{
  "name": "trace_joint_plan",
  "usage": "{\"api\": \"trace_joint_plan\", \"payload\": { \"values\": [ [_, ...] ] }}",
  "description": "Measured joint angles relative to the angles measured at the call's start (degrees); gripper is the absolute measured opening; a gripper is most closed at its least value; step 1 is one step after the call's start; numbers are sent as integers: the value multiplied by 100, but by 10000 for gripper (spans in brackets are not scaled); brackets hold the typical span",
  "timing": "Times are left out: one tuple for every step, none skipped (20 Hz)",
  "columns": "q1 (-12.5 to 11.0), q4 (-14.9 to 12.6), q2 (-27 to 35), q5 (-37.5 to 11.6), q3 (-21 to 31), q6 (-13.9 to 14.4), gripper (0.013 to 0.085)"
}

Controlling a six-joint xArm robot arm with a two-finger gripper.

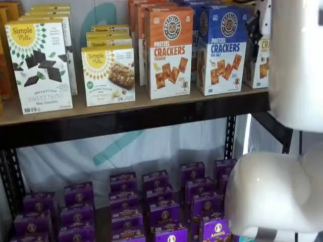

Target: Retrieve the yellow and white box located on the top shelf, the sixth one from the left

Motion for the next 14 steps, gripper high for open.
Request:
{"api": "trace_joint_plan", "payload": {
  "values": [
    [-106, 55, 54, -88, -18, -95, 850],
    [-172, 72, 91, -170, -28, -158, 850],
    [-243, 89, 135, -246, -47, -226, 850],
    [-343, 129, 195, -336, -79, -321, 850],
    [-433, 178, 253, -389, -116, -402, 850],
    [-552, 255, 344, -420, -193, -515, 850],
    [-672, 315, 447, -463, -282, -632, 850],
    [-737, 342, 502, -496, -330, -692, 850],
    [-807, 378, 563, -536, -388, -761, 850],
    [-876, 415, 629, -567, -453, -825, 850],
    [-936, 452, 692, -581, -521, -882, 850],
    [-994, 496, 753, -585, -589, -937, 850],
    [-1048, 539, 814, -582, -663, -989, 850],
    [-1091, 570, 866, -570, -729, -1028, 850]
  ]
}}
